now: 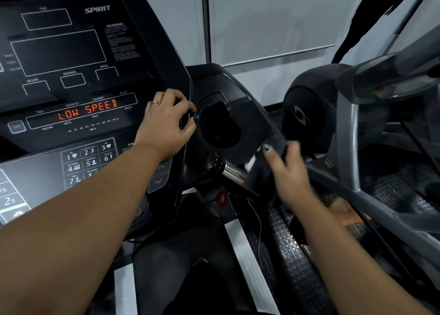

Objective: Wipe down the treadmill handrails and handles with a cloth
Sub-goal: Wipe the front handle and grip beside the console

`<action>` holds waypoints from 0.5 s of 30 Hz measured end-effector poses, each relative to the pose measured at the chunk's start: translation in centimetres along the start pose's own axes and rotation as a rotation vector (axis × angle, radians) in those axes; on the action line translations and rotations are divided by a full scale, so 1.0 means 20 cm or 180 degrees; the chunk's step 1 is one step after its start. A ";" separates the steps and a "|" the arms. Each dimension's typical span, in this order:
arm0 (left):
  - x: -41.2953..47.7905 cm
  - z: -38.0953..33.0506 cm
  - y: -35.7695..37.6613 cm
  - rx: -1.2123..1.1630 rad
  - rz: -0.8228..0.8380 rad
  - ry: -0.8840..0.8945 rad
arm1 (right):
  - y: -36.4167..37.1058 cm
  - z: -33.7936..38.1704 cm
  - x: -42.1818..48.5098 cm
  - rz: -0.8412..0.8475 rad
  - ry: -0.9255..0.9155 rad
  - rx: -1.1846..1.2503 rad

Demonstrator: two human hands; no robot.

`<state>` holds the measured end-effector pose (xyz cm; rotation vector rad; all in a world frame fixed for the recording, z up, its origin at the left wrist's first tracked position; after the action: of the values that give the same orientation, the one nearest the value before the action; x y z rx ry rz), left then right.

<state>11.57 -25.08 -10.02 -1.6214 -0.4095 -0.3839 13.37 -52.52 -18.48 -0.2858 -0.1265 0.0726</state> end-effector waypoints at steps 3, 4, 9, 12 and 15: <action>0.00 0.00 0.00 -0.0010 -0.0010 0.0021 | -0.16 0.19 0.08 -0.0135 -0.0112 0.0401; 0.00 0.00 0.00 -0.0019 -0.0016 0.0018 | -0.20 0.25 0.10 -0.0120 -0.0190 0.0462; 0.00 0.00 0.00 -0.0030 -0.0008 0.0006 | -0.16 0.40 0.05 0.0640 -0.0460 0.0122; 0.00 0.00 0.00 -0.0024 0.0011 0.0007 | 0.02 0.31 -0.08 0.1286 -0.0499 -0.0339; 0.00 0.00 0.00 -0.0003 0.0000 0.0012 | 0.16 0.23 -0.21 0.1789 -0.0519 -0.0528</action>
<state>11.59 -25.03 -10.03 -1.6213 -0.4066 -0.3872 8.45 -48.48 -15.54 -0.4753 -0.2117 0.6463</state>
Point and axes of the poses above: each hand's wrist, its own x-axis towards the middle knuckle, its own y-axis out of the palm, z = x × y, the point moved 9 cm from there along x, towards the middle knuckle, and after that the axes turned 6 degrees about x, right-handed, at the moved point
